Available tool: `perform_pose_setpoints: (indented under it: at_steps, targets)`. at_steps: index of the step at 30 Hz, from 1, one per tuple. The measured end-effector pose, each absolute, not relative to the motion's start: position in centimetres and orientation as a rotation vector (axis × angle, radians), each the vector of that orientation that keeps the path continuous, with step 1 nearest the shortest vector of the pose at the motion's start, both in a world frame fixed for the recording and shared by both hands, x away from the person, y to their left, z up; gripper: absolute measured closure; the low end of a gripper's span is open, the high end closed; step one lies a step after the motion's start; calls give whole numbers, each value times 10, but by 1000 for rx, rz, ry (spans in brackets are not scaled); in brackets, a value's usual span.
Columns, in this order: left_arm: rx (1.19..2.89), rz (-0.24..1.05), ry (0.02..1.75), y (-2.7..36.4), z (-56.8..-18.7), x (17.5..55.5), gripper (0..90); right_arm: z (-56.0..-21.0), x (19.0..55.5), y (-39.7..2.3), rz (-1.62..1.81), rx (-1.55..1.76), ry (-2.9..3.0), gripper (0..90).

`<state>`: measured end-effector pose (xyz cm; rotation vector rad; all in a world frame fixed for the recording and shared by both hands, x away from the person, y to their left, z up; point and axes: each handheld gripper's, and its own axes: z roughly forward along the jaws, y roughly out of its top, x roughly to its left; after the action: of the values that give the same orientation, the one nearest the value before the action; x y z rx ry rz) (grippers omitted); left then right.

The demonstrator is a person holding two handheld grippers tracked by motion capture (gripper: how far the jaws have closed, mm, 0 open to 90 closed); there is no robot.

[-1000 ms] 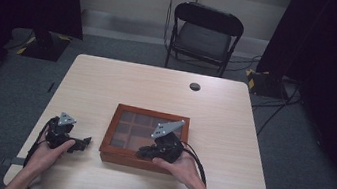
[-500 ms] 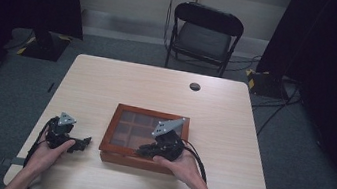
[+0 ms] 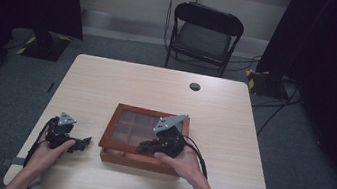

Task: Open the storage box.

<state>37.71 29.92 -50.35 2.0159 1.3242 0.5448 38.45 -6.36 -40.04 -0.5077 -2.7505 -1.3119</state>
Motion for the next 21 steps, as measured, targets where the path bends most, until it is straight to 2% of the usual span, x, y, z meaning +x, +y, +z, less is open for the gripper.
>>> perform_pose_setpoints:
  at_steps: [21]
  targets:
    - [2016,545,1324,299,-504,377,0,-380,391,-64,-1332,-498,-2762,828]
